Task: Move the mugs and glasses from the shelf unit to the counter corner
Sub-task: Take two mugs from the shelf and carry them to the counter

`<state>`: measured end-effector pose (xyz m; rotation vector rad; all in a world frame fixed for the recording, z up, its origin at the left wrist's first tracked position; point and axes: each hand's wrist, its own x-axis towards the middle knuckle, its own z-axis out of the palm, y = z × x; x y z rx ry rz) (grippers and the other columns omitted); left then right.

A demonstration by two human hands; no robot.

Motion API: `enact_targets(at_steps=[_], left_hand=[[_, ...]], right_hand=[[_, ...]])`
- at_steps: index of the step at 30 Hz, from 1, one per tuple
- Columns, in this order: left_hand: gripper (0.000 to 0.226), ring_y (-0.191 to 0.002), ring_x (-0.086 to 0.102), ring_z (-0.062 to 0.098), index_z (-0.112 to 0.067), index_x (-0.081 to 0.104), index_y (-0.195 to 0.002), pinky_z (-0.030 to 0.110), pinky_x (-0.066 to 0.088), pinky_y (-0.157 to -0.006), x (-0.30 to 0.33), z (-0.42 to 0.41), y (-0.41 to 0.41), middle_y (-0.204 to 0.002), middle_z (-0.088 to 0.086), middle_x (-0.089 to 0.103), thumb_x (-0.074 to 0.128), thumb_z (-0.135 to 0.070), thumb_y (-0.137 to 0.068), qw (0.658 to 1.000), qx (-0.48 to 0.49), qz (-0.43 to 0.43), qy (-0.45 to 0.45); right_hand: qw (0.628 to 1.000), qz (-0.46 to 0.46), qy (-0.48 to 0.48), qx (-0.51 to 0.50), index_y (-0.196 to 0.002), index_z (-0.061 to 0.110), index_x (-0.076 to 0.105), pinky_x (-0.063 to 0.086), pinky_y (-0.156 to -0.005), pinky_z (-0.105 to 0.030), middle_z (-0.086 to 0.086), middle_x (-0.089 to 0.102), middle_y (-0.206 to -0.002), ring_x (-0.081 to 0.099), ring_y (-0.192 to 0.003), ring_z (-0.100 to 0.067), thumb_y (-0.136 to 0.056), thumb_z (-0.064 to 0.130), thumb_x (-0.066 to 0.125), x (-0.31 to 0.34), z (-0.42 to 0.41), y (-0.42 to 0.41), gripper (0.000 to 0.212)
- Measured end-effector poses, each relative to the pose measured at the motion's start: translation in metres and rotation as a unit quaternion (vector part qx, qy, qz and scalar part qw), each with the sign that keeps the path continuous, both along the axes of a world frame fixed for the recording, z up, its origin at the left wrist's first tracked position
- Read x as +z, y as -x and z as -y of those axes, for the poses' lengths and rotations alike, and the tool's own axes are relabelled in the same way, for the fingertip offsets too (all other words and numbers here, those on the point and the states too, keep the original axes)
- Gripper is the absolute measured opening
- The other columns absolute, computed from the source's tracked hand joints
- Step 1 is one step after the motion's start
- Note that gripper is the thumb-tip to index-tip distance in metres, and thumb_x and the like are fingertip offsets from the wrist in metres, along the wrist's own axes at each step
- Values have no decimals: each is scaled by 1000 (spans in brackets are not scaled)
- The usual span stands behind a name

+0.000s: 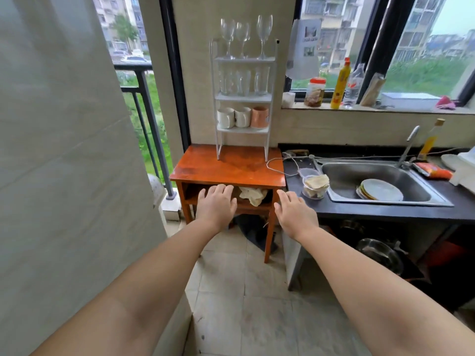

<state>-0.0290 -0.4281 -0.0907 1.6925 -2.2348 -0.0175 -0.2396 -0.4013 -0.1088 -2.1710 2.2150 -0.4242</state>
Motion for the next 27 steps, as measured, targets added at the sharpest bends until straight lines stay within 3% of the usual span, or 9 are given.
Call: enact_targets(at_steps=[18,27], left_hand=[[43,-129,45,23,-18,45,-136,41,35,-107,-3,314,57,-136,2,52,36,-35,-98,1000,24,-6,16],[42,-121,50,25,-17,45,-135,40,48,-87,-18,456,76,-133,4,52,38,-35,-97,998,14,-65,-17]], right_hand=[[999,-11,22,33,-138,21,36,45,-82,-37,-5,46,-135,50,-116,-29,-100,38,29,6,323,61,42],[999,0,35,19,-135,17,40,48,-81,-41,-8,48,-132,52,-113,-31,-100,37,30,-2,458,59,41]])
